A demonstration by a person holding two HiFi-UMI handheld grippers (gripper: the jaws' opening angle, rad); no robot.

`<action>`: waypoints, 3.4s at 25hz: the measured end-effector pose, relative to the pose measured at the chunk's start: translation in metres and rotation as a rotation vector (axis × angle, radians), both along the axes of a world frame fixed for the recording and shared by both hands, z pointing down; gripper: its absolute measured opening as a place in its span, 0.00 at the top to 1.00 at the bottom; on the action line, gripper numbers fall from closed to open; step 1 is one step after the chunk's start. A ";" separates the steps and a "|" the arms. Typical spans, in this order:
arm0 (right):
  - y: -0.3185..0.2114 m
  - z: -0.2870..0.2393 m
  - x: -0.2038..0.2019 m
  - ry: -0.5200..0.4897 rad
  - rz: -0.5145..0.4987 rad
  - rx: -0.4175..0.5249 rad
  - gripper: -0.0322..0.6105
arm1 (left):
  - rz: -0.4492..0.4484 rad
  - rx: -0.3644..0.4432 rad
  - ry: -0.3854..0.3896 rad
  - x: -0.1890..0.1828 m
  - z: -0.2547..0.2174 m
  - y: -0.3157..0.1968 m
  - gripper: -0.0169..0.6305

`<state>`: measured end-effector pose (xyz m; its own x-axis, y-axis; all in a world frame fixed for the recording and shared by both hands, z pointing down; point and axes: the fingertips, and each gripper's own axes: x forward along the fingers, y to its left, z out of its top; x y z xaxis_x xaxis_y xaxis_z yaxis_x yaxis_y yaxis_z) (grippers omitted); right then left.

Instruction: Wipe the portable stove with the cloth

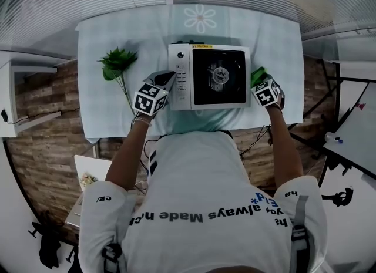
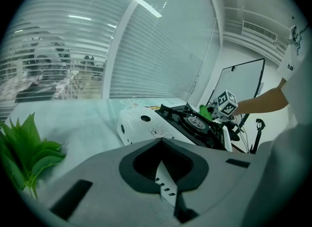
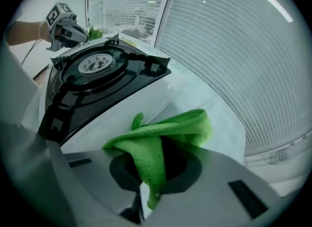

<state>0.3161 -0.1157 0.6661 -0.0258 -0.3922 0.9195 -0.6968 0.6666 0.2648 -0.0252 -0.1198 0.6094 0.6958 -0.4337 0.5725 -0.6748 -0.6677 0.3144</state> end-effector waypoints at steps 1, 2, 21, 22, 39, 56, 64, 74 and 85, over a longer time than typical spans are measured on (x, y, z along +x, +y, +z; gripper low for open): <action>-0.007 0.000 0.000 0.000 -0.004 0.002 0.91 | -0.003 -0.001 0.000 0.000 0.000 0.000 0.96; -0.013 0.001 0.000 0.000 -0.007 0.003 0.91 | -0.006 -0.003 0.001 0.000 0.000 0.000 0.96; -0.131 0.001 -0.002 0.014 -0.109 0.003 0.91 | -0.044 -0.038 0.013 0.001 -0.001 0.001 0.96; -0.136 0.001 -0.003 0.018 -0.121 0.000 0.91 | -0.048 -0.042 0.018 0.000 -0.001 0.002 0.96; -0.171 0.003 -0.058 0.060 -0.452 -0.135 0.91 | -0.083 0.014 -0.011 0.000 -0.002 0.005 0.95; -0.159 0.012 -0.216 -0.061 -0.679 -0.236 0.91 | -0.114 -0.017 0.007 -0.006 -0.007 0.038 0.95; -0.184 -0.022 -0.251 -0.047 -0.722 -0.095 0.91 | -0.119 -0.043 0.050 -0.006 -0.009 0.059 0.95; -0.163 -0.052 -0.382 -0.110 -0.924 -0.011 0.91 | -0.125 -0.067 0.078 -0.008 -0.005 0.085 0.95; -0.107 -0.010 -0.416 0.011 -1.048 -0.177 0.91 | -0.150 -0.098 0.099 -0.015 0.003 0.106 0.95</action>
